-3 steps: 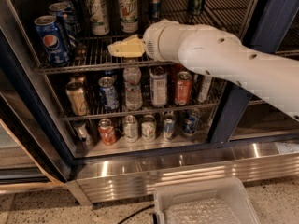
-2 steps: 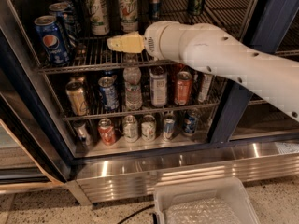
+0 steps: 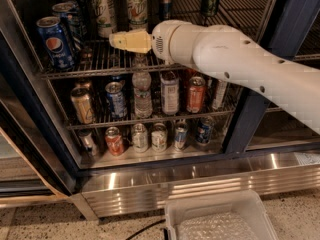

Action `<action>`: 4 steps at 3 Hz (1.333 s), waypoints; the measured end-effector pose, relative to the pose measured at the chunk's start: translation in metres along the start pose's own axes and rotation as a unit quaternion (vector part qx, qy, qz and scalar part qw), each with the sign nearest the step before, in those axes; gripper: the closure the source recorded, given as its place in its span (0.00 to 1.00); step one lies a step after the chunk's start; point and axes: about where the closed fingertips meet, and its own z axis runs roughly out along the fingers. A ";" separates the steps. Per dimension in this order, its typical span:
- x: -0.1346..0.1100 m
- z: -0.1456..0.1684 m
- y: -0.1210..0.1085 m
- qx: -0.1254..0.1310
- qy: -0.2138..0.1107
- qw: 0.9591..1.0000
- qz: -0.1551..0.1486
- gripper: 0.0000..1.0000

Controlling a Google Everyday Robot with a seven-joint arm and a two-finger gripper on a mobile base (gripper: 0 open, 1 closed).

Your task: Pick 7up can from top shelf of fridge

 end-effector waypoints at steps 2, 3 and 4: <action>0.001 -0.004 0.022 0.036 -0.012 0.998 -0.056 0.00; 0.010 0.021 0.011 0.055 -0.011 0.996 -0.063 0.00; 0.010 0.021 0.011 0.055 -0.011 0.996 -0.063 0.00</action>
Offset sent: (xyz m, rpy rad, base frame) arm 0.0096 0.0633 -0.0038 -0.1824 -0.1158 -0.1576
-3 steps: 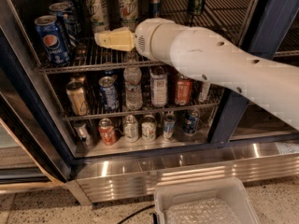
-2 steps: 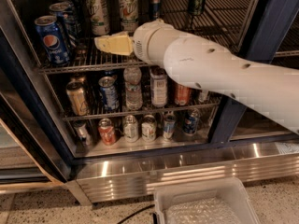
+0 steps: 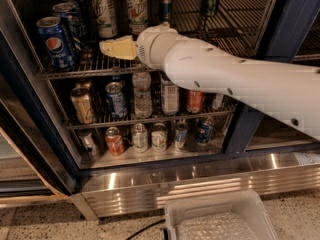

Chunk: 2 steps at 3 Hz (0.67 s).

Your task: Pick 7up can from top shelf of fridge

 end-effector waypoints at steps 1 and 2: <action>0.001 0.005 0.001 0.006 -0.006 1.000 0.010 0.00; 0.006 0.013 -0.001 0.017 -0.010 1.000 0.012 0.00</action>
Offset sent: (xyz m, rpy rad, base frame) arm 0.0215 0.0237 -0.0152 0.0249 -0.0091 -0.0767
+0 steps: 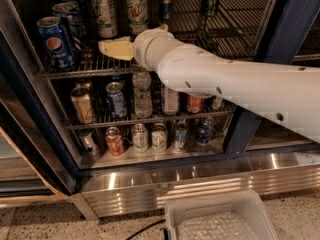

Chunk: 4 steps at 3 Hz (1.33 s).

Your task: Pick 7up can from top shelf of fridge

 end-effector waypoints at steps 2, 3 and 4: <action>0.002 0.026 -0.002 0.025 -0.007 0.999 -0.026 0.00; -0.020 0.052 0.016 0.019 -0.029 0.998 -0.052 0.00; -0.020 0.052 0.016 0.019 -0.029 0.998 -0.052 0.00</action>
Offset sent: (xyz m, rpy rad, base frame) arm 0.0376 0.0275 0.0031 -0.0776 -0.0721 -0.0677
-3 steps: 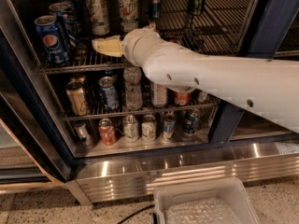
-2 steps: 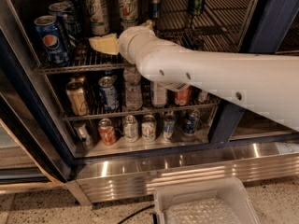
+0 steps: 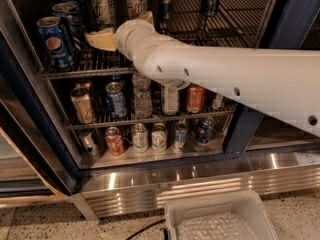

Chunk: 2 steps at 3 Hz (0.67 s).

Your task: Pick 7up can from top shelf of fridge

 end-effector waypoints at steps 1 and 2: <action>-0.005 -0.001 -0.001 0.006 -0.007 1.000 -0.005 0.00; -0.012 0.005 0.004 0.007 -0.017 1.000 -0.020 0.00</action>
Offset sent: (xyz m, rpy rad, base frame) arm 0.0067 0.0189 0.0134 -0.0475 -0.0844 -0.0075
